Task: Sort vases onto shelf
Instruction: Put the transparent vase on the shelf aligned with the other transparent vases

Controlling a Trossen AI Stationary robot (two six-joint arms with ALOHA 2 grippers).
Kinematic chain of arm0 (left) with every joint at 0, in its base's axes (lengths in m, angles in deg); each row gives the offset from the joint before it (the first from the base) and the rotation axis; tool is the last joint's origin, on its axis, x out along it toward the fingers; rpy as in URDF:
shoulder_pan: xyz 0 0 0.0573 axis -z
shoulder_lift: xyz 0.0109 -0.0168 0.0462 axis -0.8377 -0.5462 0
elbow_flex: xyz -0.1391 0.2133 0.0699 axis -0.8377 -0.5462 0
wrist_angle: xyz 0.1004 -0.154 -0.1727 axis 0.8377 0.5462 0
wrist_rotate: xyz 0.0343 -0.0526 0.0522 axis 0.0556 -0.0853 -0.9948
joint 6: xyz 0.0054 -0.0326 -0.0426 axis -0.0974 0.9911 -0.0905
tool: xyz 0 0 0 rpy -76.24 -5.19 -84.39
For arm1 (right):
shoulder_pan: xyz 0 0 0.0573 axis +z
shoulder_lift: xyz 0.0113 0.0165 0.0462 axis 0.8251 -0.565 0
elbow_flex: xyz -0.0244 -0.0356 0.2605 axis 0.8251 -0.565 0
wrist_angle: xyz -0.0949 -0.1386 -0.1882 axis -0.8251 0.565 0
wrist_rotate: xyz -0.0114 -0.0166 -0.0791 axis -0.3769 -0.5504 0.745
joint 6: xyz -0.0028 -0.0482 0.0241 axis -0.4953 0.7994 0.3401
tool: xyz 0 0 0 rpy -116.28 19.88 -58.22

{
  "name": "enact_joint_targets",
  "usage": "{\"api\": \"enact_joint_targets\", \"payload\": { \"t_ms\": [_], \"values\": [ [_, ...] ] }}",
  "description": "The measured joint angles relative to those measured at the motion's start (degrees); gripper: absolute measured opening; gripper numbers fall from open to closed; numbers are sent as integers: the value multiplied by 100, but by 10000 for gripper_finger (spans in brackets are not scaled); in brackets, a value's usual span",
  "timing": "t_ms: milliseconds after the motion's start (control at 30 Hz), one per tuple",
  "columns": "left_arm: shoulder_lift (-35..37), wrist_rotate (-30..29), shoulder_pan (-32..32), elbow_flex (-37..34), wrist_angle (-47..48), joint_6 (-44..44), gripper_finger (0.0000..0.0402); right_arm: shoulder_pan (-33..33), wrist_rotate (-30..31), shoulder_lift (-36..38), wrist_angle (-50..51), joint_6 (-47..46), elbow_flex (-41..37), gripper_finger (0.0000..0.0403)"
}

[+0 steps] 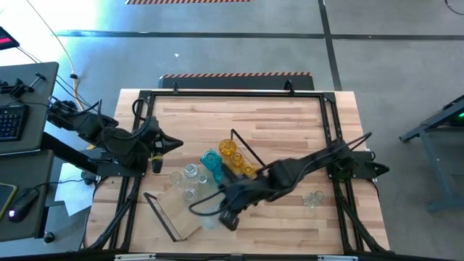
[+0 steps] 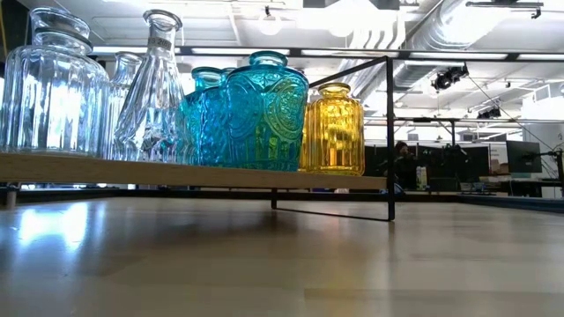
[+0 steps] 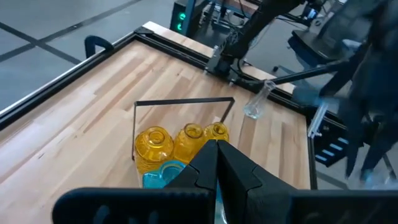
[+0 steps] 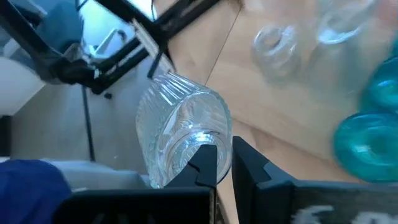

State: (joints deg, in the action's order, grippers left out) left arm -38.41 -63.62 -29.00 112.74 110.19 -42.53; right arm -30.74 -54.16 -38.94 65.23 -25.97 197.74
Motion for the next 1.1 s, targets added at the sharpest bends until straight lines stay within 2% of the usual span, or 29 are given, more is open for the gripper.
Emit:
{"api": "enact_joint_targets", "payload": {
  "t_ms": [100,233,733,1100],
  "values": [
    [12,8,109,-2,5,12,0,-3,-142,-123,-358,-49,-394,0],
    [-23,7,288,2,11,81,0,-2,-218,-400,-241,208,-534,0],
    [-196,-16,756,0,-82,624,0,-17,508,-766,-262,1824,-532,0],
    [-199,-48,859,0,-94,702,0,-82,624,-925,-248,3218,-534,0]
  ]
}}
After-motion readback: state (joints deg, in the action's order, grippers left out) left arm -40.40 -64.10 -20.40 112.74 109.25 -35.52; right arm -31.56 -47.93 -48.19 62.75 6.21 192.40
